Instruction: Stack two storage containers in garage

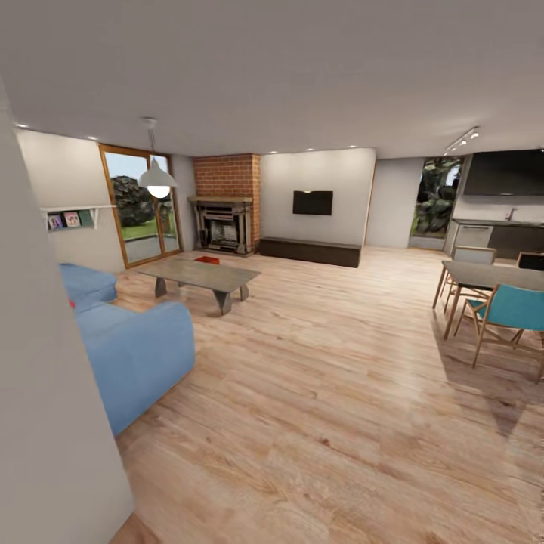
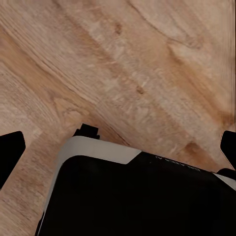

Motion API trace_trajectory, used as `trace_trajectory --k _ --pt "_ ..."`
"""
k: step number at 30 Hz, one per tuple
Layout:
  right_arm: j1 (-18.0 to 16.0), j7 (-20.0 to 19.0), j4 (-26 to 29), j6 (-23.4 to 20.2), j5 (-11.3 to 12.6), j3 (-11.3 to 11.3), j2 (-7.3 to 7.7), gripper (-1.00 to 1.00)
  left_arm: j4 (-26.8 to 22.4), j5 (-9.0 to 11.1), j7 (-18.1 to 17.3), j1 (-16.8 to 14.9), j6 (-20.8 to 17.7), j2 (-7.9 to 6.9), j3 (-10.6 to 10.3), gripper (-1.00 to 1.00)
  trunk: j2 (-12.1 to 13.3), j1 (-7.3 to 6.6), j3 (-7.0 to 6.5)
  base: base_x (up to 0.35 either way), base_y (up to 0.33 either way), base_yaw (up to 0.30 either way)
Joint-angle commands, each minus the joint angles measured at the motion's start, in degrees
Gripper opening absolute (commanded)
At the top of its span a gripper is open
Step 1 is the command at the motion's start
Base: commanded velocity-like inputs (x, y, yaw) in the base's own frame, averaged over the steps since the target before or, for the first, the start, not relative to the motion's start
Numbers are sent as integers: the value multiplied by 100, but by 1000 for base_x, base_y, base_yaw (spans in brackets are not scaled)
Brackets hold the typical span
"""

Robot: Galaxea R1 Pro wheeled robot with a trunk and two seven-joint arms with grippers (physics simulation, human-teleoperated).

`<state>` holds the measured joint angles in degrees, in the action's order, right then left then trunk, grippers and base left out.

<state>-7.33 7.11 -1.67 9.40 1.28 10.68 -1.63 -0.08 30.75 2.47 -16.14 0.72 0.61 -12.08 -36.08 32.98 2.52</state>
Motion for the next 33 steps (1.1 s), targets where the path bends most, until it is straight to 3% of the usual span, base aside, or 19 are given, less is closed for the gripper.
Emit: trace_trajectory --k 1,23,33 --pt "-10 19 -18 27 13 40 -4 100 -1 46 20 -3 7 1 -49 100 -8 5 10 322 -91 -244" --pt "-8 21 -18 34 13 39 -4 100 1 46 22 -3 7 -6 -49 100 -8 5 10 322 -91 -245" --pt "-9 19 -18 20 6 51 9 100 0 46 20 -3 7 -10 -48 100 -8 5 10 322 -38 -43"
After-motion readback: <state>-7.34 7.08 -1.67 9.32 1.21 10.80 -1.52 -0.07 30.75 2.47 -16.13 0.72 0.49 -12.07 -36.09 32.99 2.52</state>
